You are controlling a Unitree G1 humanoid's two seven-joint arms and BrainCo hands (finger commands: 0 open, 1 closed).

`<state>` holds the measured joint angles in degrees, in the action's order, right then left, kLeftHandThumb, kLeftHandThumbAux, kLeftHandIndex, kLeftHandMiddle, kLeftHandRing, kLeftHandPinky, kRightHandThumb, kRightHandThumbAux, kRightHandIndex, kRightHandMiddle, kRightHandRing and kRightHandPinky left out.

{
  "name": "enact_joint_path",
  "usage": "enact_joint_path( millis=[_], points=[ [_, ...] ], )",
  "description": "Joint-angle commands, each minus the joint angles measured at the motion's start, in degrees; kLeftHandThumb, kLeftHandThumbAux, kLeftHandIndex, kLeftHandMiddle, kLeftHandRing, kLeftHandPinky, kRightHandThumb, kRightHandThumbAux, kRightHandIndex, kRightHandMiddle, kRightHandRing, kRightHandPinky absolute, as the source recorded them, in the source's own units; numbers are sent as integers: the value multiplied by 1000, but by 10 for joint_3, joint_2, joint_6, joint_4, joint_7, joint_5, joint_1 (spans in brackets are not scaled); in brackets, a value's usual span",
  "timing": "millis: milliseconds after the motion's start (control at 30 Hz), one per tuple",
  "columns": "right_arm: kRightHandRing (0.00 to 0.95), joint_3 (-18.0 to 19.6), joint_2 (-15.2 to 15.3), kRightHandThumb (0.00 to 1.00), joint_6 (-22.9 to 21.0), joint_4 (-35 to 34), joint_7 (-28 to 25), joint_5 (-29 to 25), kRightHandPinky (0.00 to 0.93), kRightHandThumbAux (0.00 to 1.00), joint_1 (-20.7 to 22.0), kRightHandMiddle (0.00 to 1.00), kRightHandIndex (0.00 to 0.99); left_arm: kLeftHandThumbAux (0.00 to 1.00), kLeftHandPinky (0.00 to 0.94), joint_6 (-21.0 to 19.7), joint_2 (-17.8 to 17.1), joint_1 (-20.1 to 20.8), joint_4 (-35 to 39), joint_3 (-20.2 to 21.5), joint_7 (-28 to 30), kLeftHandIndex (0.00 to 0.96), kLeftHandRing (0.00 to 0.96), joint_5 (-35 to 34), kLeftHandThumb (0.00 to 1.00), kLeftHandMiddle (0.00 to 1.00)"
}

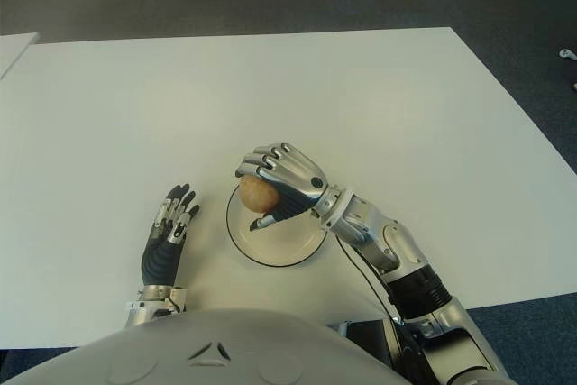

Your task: Put the apples into the plate.

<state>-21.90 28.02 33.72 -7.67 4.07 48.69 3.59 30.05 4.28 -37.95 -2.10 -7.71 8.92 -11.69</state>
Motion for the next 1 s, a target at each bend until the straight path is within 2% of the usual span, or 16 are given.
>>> enact_joint_path(
  millis=[33, 267, 733, 1000],
  points=[
    [27, 3, 3, 216, -15, -14, -27, 3, 29, 347, 1, 42, 63, 470, 7, -14, 3, 0, -30, 2, 0, 70, 1, 5, 207, 28],
    [1, 8, 6, 168, -21, -25, -50, -6, 1, 296, -5, 2, 4, 463, 9, -22, 0, 0, -29, 1, -11, 46, 0, 28, 174, 3],
    [0, 16, 6, 177, -27, -41, -72, -24, 0, 273, -16, 0, 0, 472, 52, -38, -8, 0, -20, 1, -13, 27, 0, 48, 172, 0],
    [0, 20, 6, 186, -32, -50, -87, -33, 0, 267, -20, 0, 6, 492, 44, -41, -10, 0, -11, -3, -11, 18, 0, 50, 164, 0]
  ],
)
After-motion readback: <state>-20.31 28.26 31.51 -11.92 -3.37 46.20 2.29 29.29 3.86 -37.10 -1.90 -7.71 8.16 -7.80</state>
